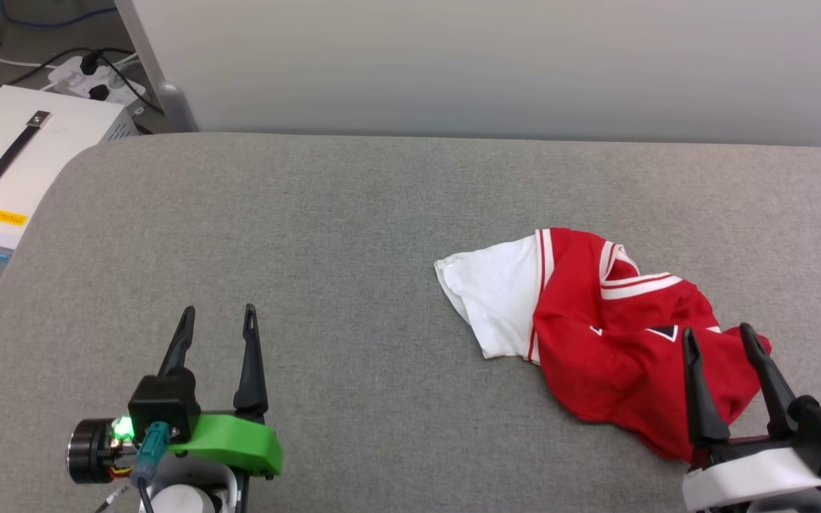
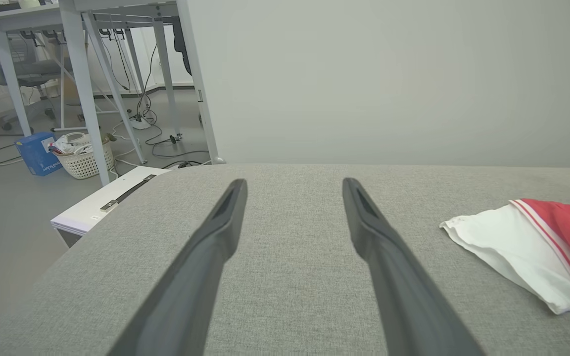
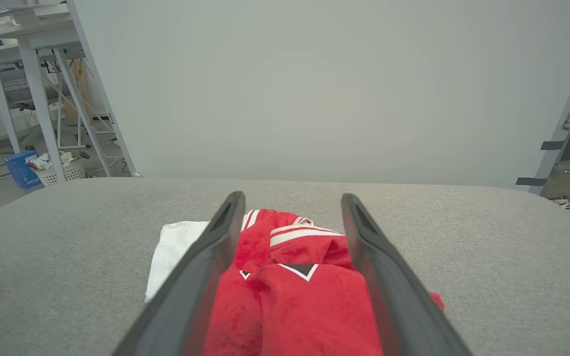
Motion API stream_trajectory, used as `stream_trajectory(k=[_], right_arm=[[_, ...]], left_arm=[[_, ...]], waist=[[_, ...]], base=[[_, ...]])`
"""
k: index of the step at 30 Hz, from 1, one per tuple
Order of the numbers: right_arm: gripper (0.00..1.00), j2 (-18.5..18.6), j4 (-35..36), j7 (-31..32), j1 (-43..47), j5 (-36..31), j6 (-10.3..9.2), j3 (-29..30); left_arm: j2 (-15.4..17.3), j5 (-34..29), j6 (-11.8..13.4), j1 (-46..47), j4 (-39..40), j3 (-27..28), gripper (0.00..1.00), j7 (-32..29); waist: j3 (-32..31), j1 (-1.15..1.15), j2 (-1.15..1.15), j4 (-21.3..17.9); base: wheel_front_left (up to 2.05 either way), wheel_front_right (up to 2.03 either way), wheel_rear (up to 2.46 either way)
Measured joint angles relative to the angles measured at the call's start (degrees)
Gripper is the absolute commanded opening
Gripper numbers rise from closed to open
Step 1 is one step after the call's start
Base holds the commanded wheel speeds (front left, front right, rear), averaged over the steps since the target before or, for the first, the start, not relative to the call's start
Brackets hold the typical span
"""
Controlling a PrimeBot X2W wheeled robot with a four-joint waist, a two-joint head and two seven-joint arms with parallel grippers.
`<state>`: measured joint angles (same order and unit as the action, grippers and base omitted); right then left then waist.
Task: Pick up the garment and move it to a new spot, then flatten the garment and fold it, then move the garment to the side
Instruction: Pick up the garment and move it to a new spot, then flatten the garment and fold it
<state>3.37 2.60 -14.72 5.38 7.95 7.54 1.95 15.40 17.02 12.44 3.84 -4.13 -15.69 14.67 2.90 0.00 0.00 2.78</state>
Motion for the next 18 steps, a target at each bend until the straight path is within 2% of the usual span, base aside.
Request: stream_trajectory(k=[8, 18], right_arm=[[1.00, -0.1, -2.1, 0.0, 1.0, 0.6, 0.00, -0.3], [1.00, -0.1, -2.3, 0.0, 1.1, 0.7, 0.00, -0.1]], left_arm=[[-3.5, -3.0, -3.9, -1.7, -1.2, 4.4, 1.00, 0.0], [-6.6, -6.3, -7.3, -2.4, -2.7, 8.2, 1.00, 0.0]], waist=[[-0.3, 0.00, 0.00, 0.1], [-0.7, 0.00, 0.00, -0.1]], base=[[0.00, 0.00, 0.00], [0.00, 0.00, 0.00]])
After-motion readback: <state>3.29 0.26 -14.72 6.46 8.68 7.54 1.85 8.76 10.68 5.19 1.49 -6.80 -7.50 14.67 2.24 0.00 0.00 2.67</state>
